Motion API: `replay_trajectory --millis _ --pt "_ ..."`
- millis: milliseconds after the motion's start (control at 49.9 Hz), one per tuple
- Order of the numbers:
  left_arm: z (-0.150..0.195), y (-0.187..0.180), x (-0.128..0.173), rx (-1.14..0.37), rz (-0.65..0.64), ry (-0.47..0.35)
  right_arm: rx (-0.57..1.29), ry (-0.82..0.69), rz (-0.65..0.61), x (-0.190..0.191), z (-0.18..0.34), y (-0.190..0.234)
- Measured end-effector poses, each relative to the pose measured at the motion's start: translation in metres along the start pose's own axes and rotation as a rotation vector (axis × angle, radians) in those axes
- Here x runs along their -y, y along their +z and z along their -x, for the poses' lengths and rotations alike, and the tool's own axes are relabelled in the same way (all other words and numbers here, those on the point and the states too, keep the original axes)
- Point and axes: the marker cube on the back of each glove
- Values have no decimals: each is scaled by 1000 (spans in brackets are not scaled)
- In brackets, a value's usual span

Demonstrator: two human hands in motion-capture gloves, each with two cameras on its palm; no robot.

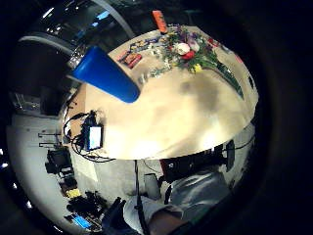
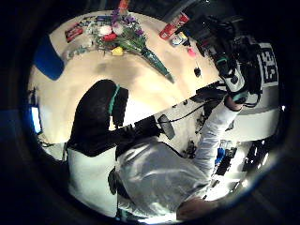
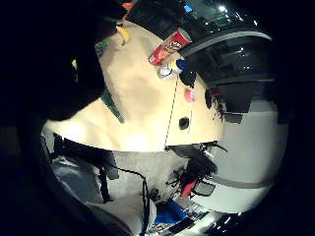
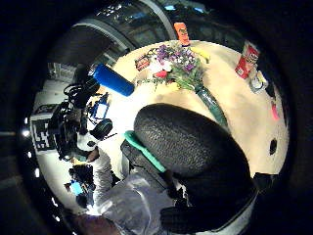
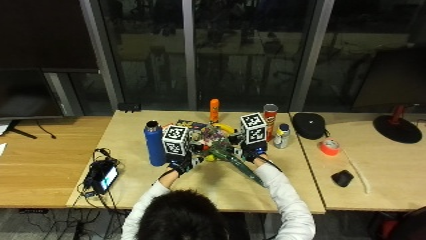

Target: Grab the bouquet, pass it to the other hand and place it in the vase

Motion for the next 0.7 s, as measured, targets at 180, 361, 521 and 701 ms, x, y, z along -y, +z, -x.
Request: replay_trajectory --millis 180,361,521,701 --pt "-9 -14 0 23 -7 -6 24 11 19 -9 -1 0" --pt "-19 -18 -8 30 -7 18 54 -15 10 -29 -1 -4" --pt "-22 -10 -6 26 7 51 128 -54 120 -25 -4 3" --pt "-13 -4 -1 -2 5 36 69 -59 168 -20 -2 -1"
